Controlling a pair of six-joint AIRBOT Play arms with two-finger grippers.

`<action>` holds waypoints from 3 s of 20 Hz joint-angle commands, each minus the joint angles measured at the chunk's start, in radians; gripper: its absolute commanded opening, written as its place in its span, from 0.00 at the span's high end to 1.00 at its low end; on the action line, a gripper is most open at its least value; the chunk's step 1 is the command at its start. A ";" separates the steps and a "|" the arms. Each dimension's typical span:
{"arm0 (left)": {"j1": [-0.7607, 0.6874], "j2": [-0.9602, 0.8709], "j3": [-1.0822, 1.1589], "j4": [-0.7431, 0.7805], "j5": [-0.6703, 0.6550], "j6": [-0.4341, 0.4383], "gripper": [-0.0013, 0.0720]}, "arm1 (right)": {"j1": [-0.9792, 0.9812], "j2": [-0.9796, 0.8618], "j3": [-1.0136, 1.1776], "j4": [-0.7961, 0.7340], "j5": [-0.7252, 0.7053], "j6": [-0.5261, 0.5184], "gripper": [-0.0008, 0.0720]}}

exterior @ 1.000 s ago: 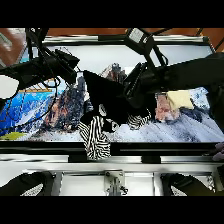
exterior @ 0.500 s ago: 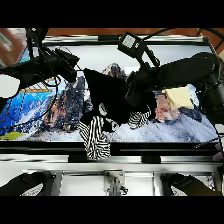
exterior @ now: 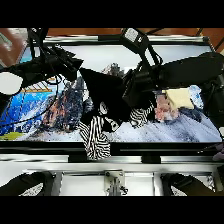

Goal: Fold the shirts.

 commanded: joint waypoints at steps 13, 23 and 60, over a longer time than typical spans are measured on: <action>0.047 0.065 0.002 -0.022 -0.127 -0.078 0.06 | 0.000 0.023 0.001 -0.013 0.092 0.029 0.89; 0.044 -0.003 0.002 -0.024 0.012 -0.629 0.06 | 0.001 0.023 0.001 0.075 0.191 0.028 0.89; 0.076 0.067 0.002 0.047 -0.192 -0.509 0.08 | 0.000 0.023 0.001 0.032 0.381 0.024 0.89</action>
